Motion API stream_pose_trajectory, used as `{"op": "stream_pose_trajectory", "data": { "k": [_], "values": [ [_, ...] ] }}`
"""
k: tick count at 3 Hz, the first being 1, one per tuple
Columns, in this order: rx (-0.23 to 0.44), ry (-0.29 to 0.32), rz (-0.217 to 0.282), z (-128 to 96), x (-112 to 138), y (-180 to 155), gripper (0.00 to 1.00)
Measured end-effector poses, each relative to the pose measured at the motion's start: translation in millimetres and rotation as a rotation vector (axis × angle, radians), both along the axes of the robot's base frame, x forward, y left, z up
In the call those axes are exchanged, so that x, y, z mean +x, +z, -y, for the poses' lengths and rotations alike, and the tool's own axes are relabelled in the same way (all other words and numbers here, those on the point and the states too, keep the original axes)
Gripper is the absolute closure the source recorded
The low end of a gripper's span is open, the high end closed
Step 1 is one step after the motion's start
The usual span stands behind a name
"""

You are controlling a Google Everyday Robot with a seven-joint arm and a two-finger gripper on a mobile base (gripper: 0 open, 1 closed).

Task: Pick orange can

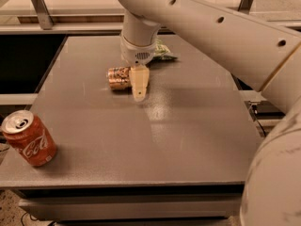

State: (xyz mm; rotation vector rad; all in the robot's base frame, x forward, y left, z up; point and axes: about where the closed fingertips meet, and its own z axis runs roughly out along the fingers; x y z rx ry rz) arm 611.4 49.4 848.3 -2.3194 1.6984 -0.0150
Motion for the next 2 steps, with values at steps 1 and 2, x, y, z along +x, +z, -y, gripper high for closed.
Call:
{"op": "stream_pose_trajectory", "data": {
  "k": [1, 2],
  "values": [
    [-0.001, 0.006, -0.012, -2.0, 4.4, -8.0, 0.41],
    [0.0, 0.001, -0.005, -2.5, 8.4, -3.6, 0.64]
  ]
}}
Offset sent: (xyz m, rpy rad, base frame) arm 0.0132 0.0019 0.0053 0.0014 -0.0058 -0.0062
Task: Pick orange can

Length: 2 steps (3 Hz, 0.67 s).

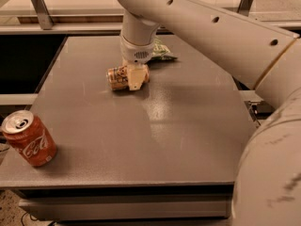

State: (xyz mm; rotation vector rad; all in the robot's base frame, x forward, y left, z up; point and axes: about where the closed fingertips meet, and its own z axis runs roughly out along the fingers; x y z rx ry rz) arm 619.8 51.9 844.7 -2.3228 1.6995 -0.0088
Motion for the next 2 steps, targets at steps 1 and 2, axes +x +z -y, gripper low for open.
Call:
{"op": "stream_pose_trajectory", "data": {
  "k": [1, 2],
  "values": [
    [0.011, 0.001, 0.021, -1.5, 2.9, 13.7, 0.87],
    [0.023, 0.009, 0.042, -3.6, 4.7, 29.9, 1.0]
  ]
}}
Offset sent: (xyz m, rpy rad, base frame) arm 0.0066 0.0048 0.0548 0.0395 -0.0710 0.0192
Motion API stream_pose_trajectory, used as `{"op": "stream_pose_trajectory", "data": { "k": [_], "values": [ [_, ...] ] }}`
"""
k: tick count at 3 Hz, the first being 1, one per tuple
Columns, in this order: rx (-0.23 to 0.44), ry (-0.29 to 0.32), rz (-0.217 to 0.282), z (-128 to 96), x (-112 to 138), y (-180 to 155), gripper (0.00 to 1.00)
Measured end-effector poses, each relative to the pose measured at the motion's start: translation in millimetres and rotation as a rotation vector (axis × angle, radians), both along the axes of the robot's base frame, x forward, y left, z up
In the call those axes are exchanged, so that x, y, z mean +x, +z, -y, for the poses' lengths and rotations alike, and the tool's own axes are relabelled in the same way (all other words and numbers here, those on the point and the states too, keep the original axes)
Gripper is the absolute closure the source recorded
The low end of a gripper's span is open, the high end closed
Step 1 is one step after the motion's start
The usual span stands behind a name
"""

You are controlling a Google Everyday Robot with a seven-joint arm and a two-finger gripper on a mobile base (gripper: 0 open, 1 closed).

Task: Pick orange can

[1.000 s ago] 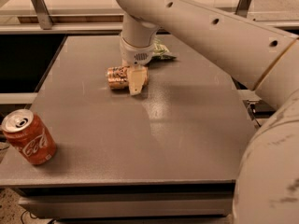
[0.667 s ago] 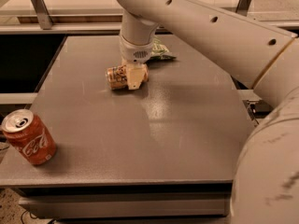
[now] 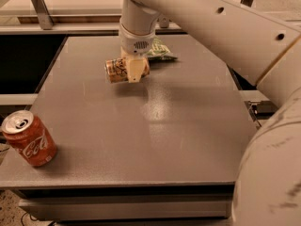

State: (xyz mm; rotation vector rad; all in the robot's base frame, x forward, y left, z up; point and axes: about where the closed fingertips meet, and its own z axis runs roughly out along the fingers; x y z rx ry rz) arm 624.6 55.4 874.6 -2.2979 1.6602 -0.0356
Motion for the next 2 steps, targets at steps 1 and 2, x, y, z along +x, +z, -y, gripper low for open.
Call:
{"op": "stream_pose_trajectory", "data": {
  "k": [1, 2],
  "values": [
    [0.003, 0.015, 0.027, -2.6, 1.0, 20.5, 1.0],
    [0.003, 0.016, 0.028, -2.7, 1.1, 20.9, 1.0]
  ]
}}
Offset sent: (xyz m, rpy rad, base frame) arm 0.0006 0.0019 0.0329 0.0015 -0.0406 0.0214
